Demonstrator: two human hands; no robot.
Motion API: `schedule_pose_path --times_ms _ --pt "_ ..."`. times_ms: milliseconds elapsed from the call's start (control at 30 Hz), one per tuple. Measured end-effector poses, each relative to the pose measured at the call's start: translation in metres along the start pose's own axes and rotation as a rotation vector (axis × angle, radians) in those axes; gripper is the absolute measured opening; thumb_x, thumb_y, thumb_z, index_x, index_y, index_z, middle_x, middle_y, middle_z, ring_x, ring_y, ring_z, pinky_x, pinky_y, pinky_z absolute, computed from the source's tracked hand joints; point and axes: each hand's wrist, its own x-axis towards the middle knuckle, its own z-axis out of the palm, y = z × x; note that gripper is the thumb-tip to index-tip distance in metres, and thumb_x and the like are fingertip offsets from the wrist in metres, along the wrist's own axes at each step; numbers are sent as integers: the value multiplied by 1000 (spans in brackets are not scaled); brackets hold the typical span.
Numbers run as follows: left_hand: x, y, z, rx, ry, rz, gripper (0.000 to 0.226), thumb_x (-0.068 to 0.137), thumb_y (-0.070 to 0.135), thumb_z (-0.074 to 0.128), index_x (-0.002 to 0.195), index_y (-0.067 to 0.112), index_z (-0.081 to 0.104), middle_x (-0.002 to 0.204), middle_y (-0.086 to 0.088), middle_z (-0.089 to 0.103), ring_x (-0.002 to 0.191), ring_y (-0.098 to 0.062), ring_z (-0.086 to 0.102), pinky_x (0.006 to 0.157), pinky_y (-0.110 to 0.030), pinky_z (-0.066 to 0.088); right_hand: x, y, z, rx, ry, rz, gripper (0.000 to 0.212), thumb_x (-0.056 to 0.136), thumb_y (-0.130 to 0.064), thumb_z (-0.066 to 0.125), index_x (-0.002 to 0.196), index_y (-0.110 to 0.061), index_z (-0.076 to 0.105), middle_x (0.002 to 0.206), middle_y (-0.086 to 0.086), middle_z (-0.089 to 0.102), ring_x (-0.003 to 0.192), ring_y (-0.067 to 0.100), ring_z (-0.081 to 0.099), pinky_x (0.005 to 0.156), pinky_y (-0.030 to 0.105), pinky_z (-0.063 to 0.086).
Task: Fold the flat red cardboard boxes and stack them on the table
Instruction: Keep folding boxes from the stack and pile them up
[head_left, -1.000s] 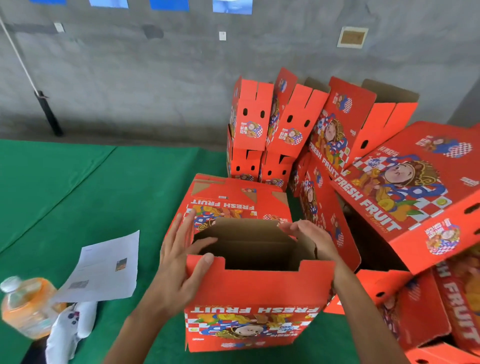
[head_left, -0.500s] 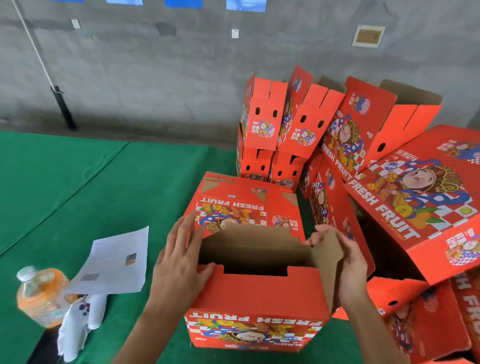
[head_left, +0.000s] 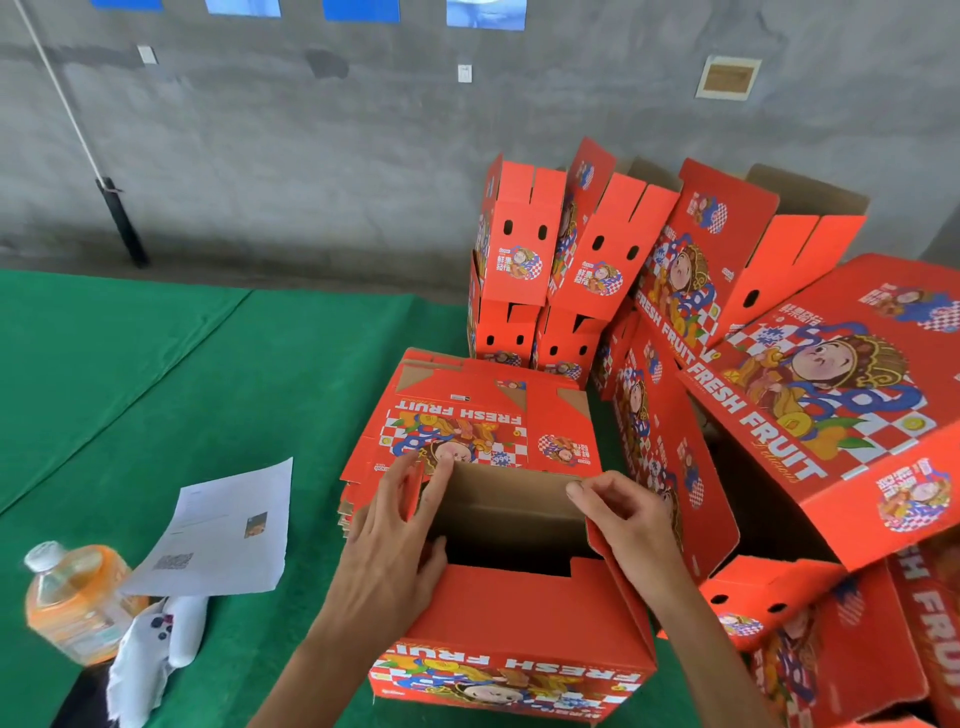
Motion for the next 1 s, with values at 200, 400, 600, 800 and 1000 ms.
schedule_pose_path --times_ms 200,400,600,800,1000 --pt "-3 -1 -2 -71 -79 254 79 99 28 61 165 30 19 164 13 32 152 -12 29 121 -30 27 39 -1 2 -586 139 -56 48 88 -71 58 74 -26 63 56 -8 55 56 6 55 56 24 37" --pt "-6 -4 6 -266 -116 150 42 108 21 44 150 24 49 142 15 59 136 -4 50 119 -30 33 32 19 8 -566 29 -328 44 101 -68 43 66 -41 40 59 -12 47 53 5 46 53 15 30" --pt "-9 -4 9 -280 77 -71 58 81 4 70 129 25 46 126 11 44 116 -14 45 102 -33 39 17 21 1 -184 13 -73 75 93 -84 33 49 -23 30 47 -8 27 44 7 26 50 27 18" --pt "-12 -6 1 -387 -87 -62 70 87 -13 55 144 27 57 161 7 34 153 -10 25 124 -20 19 -8 25 -13 -278 -401 83 42 87 -74 65 118 -47 73 119 -26 71 111 -2 67 97 27 53" --pt "-17 -8 -2 -490 -219 -171 50 94 27 43 142 36 57 156 20 41 152 3 21 127 -31 22 -13 19 -14 -440 -466 247 58 65 -87 75 113 -56 68 112 -32 71 101 -6 69 92 32 58"
